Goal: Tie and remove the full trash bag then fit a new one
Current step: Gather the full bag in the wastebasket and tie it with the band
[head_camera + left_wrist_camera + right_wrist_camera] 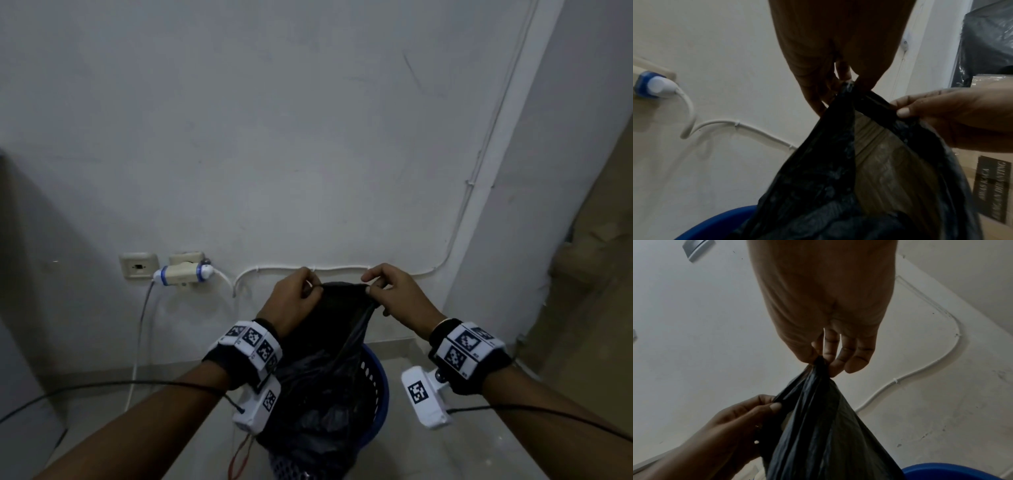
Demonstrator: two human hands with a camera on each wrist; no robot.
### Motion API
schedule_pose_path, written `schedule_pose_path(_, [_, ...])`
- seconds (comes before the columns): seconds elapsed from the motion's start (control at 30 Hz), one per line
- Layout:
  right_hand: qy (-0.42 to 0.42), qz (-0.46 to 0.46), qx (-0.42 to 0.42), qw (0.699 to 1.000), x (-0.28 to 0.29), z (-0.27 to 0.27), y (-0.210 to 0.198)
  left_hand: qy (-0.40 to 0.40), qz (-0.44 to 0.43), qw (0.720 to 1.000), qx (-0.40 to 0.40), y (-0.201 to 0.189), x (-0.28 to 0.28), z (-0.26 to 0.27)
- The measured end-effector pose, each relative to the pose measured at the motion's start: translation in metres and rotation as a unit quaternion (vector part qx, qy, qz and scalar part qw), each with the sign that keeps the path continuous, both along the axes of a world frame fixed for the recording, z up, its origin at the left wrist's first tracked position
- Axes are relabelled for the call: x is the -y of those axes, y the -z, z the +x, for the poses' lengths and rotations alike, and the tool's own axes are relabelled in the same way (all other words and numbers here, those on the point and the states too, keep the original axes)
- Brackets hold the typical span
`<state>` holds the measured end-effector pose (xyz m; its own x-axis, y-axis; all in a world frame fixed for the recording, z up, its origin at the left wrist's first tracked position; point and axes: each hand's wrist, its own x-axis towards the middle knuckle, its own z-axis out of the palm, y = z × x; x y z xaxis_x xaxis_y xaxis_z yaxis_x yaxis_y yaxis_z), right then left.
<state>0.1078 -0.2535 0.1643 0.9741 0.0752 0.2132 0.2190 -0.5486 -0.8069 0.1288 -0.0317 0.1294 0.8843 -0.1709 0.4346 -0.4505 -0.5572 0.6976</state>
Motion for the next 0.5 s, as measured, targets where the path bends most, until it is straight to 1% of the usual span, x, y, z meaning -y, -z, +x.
schedule_pose_path(0.07, [0.006,-0.014,-0.005,1.000,-0.001,0.002,-0.001,0.005,-0.007,1.000,0.013,-0.012,-0.002,0.002])
schedule_pose_path(0.13, [0.005,-0.026,0.008,1.000,-0.006,0.003,-0.005,0.011,0.008,1.000,0.023,-0.024,-0.005,0.005])
schedule_pose_path(0.23, [0.004,-0.043,0.018,0.999,-0.011,0.005,-0.008,-0.013,-0.002,0.999,0.041,-0.037,-0.011,0.010])
schedule_pose_path(0.33, [-0.005,-0.138,-0.004,0.990,-0.016,0.005,-0.006,-0.029,-0.015,0.998,0.055,-0.042,-0.017,0.013])
schedule_pose_path(0.37, [-0.006,-0.153,-0.003,0.988,-0.017,0.005,-0.003,-0.026,-0.005,0.998,0.054,-0.041,-0.017,0.013])
schedule_pose_path(0.4, [-0.005,-0.148,0.002,0.989,-0.018,0.005,-0.002,-0.015,0.016,0.999,0.047,-0.039,-0.017,0.013])
schedule_pose_path(0.47, [0.005,-0.109,0.010,0.994,-0.021,0.004,-0.001,0.036,0.091,0.995,0.016,-0.032,-0.015,0.012])
schedule_pose_path(0.5, [0.008,-0.088,0.011,0.996,-0.023,0.004,-0.001,0.065,0.141,0.988,-0.003,-0.029,-0.012,0.012])
